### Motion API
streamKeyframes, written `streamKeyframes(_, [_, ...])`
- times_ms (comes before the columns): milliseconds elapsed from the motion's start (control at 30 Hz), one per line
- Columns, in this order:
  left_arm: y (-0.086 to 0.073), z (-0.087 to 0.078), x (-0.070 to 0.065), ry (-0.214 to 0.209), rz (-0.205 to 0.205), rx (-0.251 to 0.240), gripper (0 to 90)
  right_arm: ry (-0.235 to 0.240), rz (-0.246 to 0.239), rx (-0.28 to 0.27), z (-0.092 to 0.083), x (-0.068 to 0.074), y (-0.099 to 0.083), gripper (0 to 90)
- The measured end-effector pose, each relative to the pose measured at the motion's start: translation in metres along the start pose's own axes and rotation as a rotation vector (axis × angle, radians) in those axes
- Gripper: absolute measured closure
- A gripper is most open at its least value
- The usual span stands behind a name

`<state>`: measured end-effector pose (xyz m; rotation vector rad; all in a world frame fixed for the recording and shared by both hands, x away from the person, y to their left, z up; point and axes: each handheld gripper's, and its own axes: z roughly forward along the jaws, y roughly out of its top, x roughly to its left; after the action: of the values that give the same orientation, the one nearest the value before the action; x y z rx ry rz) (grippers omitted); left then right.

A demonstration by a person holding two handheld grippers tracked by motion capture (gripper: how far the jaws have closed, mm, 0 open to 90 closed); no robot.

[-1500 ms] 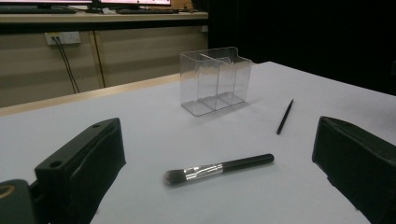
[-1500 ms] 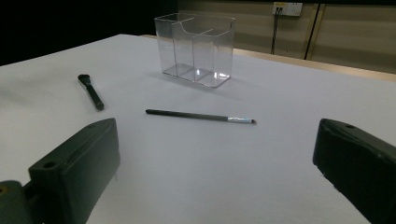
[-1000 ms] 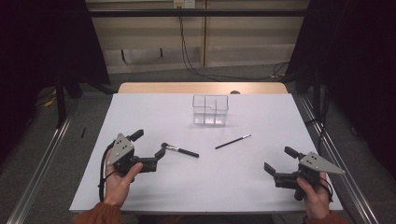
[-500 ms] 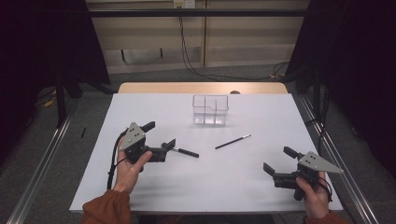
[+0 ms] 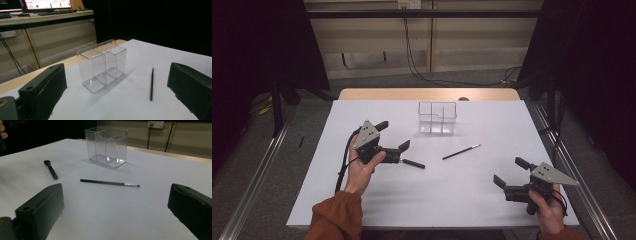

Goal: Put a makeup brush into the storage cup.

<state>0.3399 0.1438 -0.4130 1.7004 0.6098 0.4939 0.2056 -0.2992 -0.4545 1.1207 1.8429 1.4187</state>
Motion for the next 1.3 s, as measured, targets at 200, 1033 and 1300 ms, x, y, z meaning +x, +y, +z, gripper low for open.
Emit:
streamKeyframes(200, [0.001, 0.014, 0.004, -0.002, -0.007, 0.034, 2.5, 0.004, 0.004, 0.004, 0.001, 0.001, 0.0, 0.0])
streamKeyframes(1033, [0.016, 0.032, 0.021, -0.108, 0.063, 0.343, 3.4, 0.008, 0.009, 0.007, 0.001, 0.001, -0.001, 0.0])
streamKeyframes(1300, [0.018, 0.043, 0.023, -0.204, 0.12, 0.513, 5.9, 0.01, 0.006, 0.01, 0.001, 0.001, -0.001, 0.0])
